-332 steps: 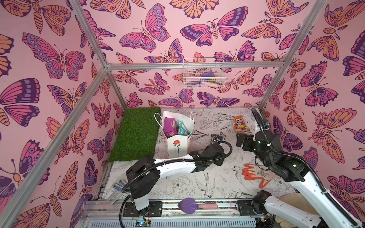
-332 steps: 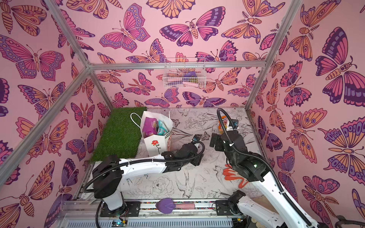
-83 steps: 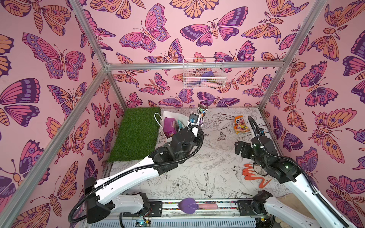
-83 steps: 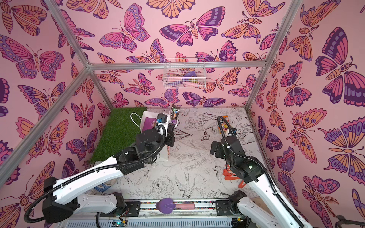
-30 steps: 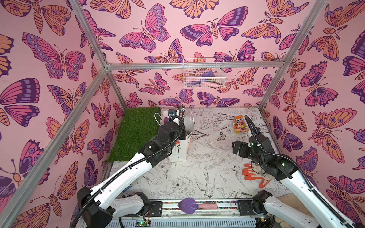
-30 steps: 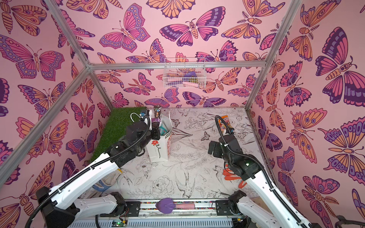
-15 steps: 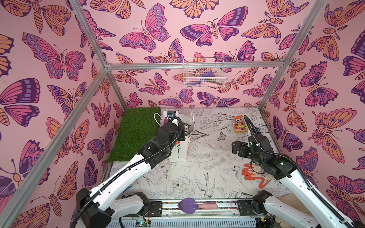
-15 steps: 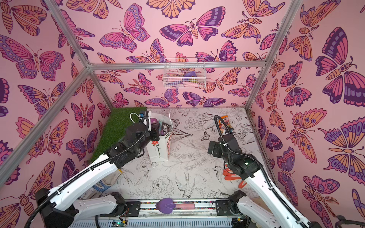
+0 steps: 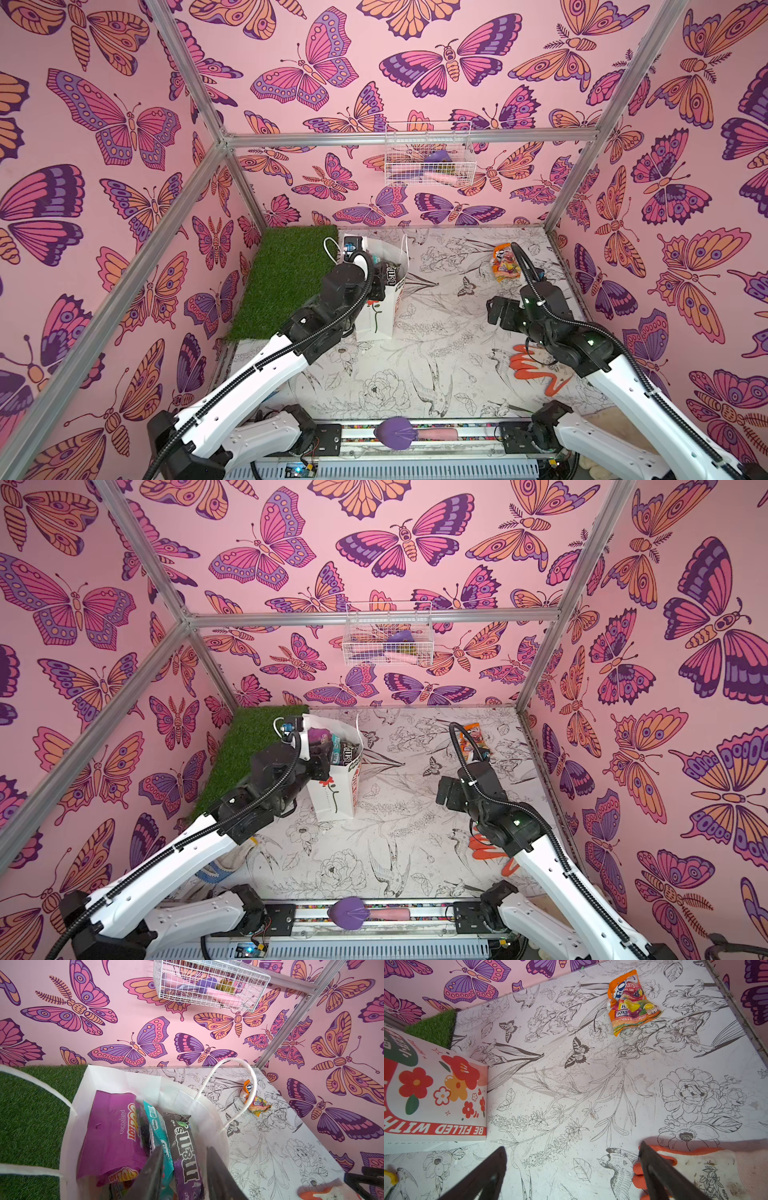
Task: Place the snacks into the paper bag
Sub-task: Place the snack in the paper bag.
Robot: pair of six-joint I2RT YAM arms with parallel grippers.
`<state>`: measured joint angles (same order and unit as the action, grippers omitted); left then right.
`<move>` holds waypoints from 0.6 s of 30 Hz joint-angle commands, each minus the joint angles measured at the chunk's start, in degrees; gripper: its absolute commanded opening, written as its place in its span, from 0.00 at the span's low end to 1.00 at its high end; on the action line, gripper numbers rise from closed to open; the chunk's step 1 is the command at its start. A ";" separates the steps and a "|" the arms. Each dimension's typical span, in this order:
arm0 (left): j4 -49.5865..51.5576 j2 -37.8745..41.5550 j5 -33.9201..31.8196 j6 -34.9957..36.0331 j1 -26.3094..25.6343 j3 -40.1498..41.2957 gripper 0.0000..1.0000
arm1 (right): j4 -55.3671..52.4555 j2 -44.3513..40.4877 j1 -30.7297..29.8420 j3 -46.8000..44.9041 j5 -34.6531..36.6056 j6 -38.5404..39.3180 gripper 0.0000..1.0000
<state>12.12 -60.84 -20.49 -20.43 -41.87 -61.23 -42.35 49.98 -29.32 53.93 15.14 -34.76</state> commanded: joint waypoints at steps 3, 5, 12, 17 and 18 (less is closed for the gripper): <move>-1.17 3.14 1.42 1.80 -0.57 1.11 0.45 | 0.50 1.69 0.41 0.38 0.68 -0.84 0.99; -1.22 4.16 1.33 2.23 -1.01 1.28 0.49 | 0.55 2.76 0.43 0.83 0.82 -0.55 0.99; -1.14 7.86 0.32 3.63 -2.51 3.49 0.56 | -0.77 7.81 0.56 4.01 3.90 2.25 0.99; -0.30 11.55 -1.36 3.81 -2.91 6.07 0.57 | -2.30 12.19 1.95 7.08 5.43 4.14 0.99; -0.02 12.36 -1.63 3.73 -2.96 6.67 0.57 | -2.37 12.96 2.43 7.52 5.38 4.36 0.99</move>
<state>11.88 -50.57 -20.47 -17.58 -44.56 -56.07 -43.13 61.69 -27.97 59.00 18.39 -32.14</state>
